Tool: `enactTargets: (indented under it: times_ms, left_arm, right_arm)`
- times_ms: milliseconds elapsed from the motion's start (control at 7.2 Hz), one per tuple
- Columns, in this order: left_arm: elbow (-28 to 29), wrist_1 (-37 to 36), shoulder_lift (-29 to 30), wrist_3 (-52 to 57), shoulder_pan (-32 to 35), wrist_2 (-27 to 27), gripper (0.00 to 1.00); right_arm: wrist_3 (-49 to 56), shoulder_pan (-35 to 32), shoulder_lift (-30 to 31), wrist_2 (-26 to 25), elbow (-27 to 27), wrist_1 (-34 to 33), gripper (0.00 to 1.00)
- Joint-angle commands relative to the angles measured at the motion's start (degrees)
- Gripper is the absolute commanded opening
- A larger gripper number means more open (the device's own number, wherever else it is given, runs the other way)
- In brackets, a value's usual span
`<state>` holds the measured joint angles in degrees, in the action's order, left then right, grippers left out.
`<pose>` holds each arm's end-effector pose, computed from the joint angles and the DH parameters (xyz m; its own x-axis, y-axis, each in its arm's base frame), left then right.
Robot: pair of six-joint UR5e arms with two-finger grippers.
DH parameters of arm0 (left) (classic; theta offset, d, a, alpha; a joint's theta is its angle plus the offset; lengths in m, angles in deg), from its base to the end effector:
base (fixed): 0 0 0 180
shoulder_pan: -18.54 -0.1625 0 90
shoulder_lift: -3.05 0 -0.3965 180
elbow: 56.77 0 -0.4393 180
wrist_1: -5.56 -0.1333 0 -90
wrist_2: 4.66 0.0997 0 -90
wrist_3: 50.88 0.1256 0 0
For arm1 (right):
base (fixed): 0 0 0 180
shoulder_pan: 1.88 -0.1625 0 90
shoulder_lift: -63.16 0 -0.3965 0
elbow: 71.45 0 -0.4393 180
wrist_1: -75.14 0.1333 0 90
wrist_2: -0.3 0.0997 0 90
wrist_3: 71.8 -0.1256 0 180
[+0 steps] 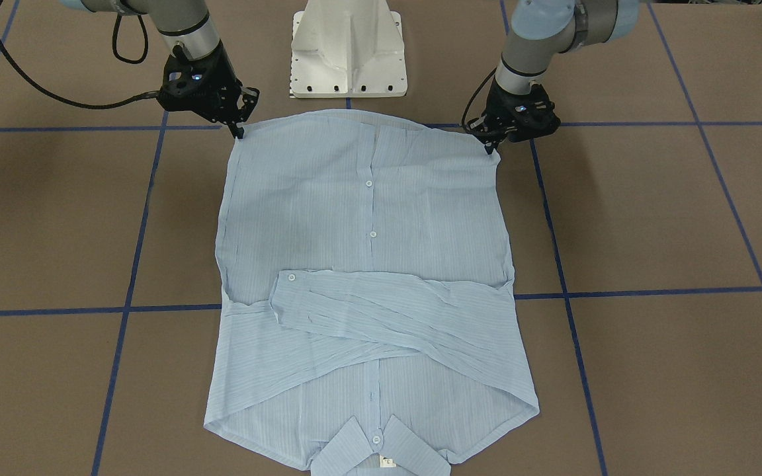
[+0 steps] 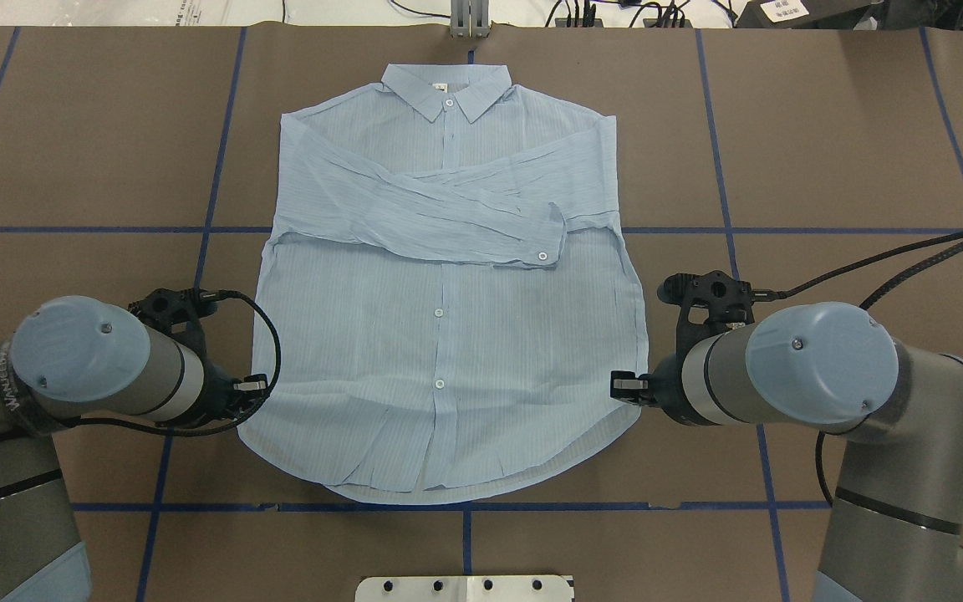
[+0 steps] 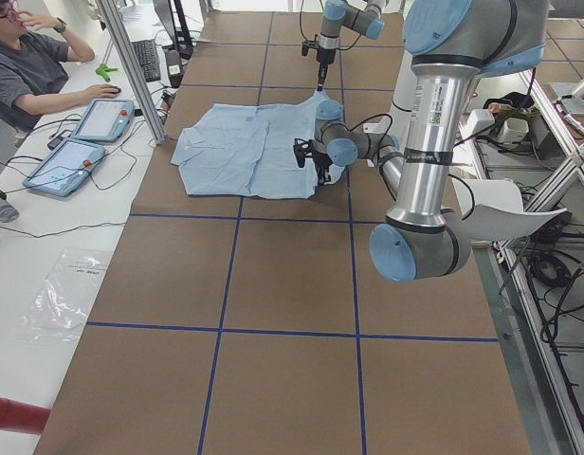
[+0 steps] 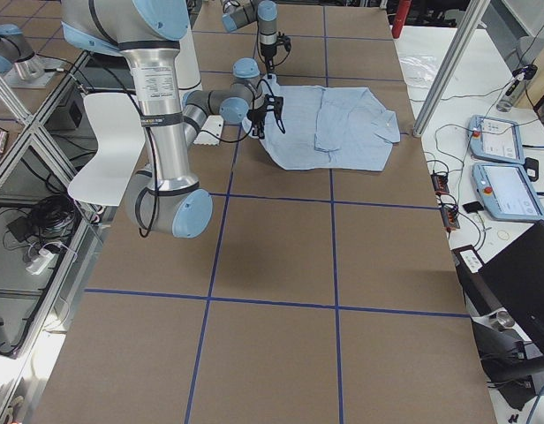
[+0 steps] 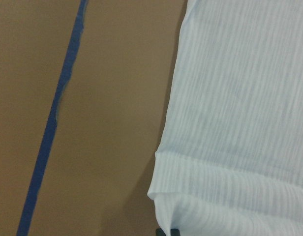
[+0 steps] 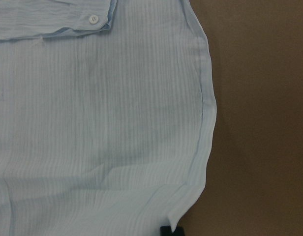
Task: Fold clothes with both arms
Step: 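Grasp both hem corners nearest the robot with both grippers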
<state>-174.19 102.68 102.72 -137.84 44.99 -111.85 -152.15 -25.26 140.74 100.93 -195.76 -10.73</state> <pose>0.4694 -0.3410 0.3049 0.6536 -0.2686 -0.7075 0.2066 0.9627 -0.1746 -0.4566 -0.3174 0.2304 0.6146 0.0862 0.7841 -0.1579 0.9873 0.0152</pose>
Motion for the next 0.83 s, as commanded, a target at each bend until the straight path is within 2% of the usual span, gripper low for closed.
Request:
enactTargets:
  times_ms: [0, 694]
  left_arm:
    - [0.0, -0.3, -0.1, 0.0, 1.3, -2.9, 0.00]
    - [-1.0, -0.4, -0.7, 0.0, 2.6, -8.2, 0.00]
  right_arm:
    - [-0.2, -0.1, 0.6, 0.0, -1.8, 0.0, 0.00]
    - [-0.4, -0.8, 2.1, 1.5, -3.9, -0.1, 0.00]
